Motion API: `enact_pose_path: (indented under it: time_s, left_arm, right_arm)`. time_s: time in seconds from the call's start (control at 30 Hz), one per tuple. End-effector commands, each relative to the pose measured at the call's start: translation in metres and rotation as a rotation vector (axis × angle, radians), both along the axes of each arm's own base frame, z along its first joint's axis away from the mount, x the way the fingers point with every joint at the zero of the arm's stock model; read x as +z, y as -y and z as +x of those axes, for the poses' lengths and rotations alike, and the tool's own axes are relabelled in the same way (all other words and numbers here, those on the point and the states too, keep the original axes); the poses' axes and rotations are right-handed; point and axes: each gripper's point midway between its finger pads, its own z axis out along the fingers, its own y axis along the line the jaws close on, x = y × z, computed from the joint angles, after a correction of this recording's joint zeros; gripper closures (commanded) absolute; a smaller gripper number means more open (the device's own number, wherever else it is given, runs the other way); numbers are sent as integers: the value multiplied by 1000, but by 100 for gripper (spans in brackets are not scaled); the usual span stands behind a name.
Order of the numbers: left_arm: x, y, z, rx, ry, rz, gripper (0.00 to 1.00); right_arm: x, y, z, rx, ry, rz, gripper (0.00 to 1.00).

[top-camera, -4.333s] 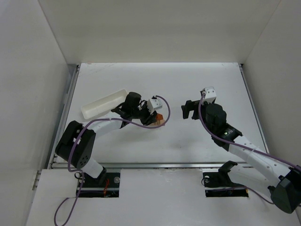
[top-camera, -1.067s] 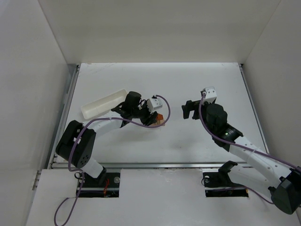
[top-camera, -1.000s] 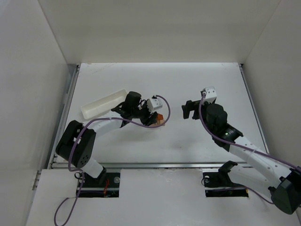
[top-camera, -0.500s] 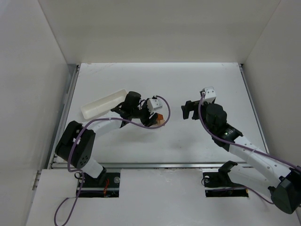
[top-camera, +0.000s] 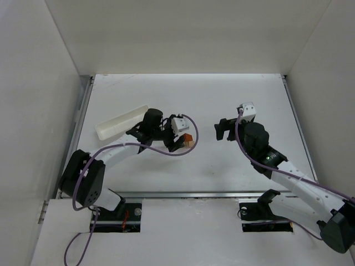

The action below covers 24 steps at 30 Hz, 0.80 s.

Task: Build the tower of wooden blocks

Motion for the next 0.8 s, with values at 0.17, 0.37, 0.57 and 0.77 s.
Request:
enact_pose_path:
  time_s: [0.17,0.37,0.57,0.77]
  left_arm:
    - [51,1,-5,-61,129,-46,30]
    - [111,-10,-10,1,201,-122,30]
    - [157,-48,-6,165,181,-189,30]
    - [179,-100,-1,480,140,-242,29]
  right_arm:
    - [30,6,-2,-14,59,25,0]
    - [42,11,-1,-49,60,29,0]
    - [40,11,6,-89,-43,-5,0]
    - [57,17,-1,-108,-12,51,0]
